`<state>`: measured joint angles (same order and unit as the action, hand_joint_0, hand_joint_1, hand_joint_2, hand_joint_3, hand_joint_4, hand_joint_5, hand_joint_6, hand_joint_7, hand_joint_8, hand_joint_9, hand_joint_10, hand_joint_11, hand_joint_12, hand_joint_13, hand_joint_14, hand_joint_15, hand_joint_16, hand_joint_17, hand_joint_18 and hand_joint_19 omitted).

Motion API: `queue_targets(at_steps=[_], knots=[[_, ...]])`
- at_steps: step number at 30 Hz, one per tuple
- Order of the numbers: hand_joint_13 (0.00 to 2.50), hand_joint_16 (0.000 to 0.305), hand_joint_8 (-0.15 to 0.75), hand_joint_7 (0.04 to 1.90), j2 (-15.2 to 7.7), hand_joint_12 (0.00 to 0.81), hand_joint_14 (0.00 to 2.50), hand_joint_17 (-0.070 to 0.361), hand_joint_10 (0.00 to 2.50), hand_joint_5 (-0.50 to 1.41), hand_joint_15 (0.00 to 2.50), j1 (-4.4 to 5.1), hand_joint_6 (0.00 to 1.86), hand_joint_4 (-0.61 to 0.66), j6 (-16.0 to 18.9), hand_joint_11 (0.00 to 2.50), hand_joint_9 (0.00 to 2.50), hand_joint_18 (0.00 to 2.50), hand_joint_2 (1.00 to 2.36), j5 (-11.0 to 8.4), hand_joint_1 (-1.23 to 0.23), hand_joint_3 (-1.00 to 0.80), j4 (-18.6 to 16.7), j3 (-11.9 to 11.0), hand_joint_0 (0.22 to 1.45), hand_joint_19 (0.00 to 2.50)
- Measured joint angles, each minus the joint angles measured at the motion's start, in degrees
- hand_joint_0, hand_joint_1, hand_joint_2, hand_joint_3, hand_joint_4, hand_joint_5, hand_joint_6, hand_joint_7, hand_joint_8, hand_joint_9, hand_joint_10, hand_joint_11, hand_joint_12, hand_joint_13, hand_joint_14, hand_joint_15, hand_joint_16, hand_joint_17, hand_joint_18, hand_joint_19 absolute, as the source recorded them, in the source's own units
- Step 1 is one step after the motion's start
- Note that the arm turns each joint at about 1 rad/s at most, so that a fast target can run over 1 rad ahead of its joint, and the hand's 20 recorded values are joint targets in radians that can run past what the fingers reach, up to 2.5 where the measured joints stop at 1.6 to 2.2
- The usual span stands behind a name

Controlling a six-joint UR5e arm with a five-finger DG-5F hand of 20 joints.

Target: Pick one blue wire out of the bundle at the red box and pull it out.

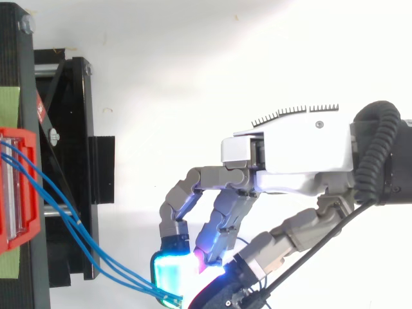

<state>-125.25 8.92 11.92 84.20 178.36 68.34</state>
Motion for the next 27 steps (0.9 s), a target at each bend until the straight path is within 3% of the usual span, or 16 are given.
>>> queue_targets(at_steps=[7, 13, 17, 21, 27], knots=[[0.94, 0.051, 0.357, 1.05, 0.00, 0.432, 0.02, 0.115, 0.01, -0.14, 0.59, 0.03, 0.95, 0.18, 0.34, 0.87, 1.04, 0.84, 1.00, 0.84, -0.89, -0.50, 0.54, 0.00, 0.63, 0.50], [0.96, 0.049, 0.354, 1.30, 0.00, 0.423, 0.02, 0.109, 0.01, -0.14, 0.61, 0.02, 0.95, 0.11, 0.37, 0.88, 1.03, 0.89, 1.00, 0.96, -0.88, -0.47, 0.64, -0.03, 0.75, 0.49], [0.97, 0.048, 0.354, 1.28, 0.00, 0.422, 0.02, 0.108, 0.01, -0.15, 0.60, 0.03, 0.97, 0.05, 0.38, 0.87, 1.03, 0.90, 1.01, 1.00, -0.86, -0.44, 0.71, -0.01, 0.79, 0.51], [0.97, 0.048, 0.351, 1.24, 0.00, 0.422, 0.02, 0.108, 0.01, -0.17, 0.60, 0.04, 0.99, 0.06, 0.39, 0.87, 1.02, 0.90, 1.01, 1.04, -0.85, -0.42, 0.75, -0.01, 0.80, 0.52], [0.96, 0.050, 0.347, 1.10, 0.00, 0.423, 0.02, 0.113, 0.01, -0.17, 0.60, 0.04, 0.98, 0.09, 0.38, 0.84, 1.01, 0.87, 1.01, 1.05, -0.75, -0.39, 0.76, 0.00, 0.68, 0.54]])
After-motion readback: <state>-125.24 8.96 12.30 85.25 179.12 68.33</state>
